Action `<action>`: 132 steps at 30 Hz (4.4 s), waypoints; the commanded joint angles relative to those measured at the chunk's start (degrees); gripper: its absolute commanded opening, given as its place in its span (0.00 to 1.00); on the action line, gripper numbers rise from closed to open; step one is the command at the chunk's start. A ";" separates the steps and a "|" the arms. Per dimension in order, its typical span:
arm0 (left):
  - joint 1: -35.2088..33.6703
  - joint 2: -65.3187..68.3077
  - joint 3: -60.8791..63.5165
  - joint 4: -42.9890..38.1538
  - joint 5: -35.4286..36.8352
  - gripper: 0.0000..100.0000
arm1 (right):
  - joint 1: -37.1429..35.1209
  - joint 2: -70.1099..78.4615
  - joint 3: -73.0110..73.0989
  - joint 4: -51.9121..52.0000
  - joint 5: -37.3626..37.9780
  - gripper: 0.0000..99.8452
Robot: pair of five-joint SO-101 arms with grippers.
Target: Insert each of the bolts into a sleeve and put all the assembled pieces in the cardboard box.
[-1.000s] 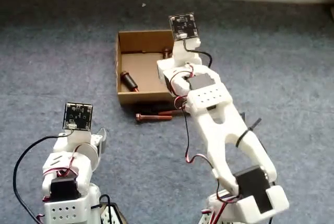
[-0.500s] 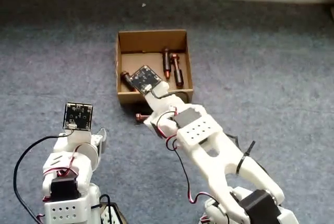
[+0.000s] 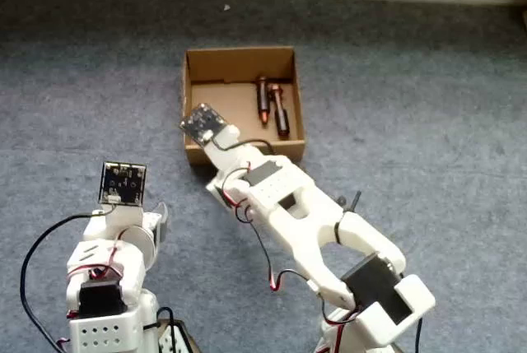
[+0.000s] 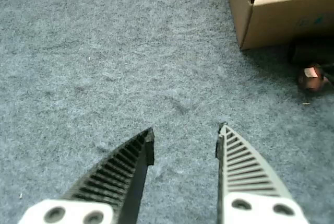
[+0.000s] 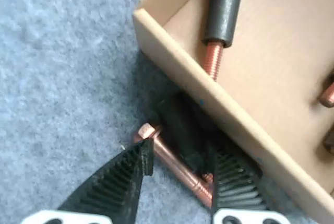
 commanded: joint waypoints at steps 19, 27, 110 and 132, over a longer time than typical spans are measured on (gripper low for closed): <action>-0.75 -0.31 -0.31 -1.14 -0.53 0.21 | -1.10 15.69 -12.00 -0.84 -5.27 0.16; -0.75 -0.31 -0.22 -1.14 -0.53 0.21 | -1.10 15.34 -12.44 10.77 -5.27 0.01; -0.75 -0.31 0.40 -1.14 -2.99 0.21 | 3.91 -18.24 2.77 25.54 -8.26 0.00; 13.14 5.76 -13.41 6.33 -6.07 0.22 | 26.24 -32.04 28.35 7.87 -26.90 0.00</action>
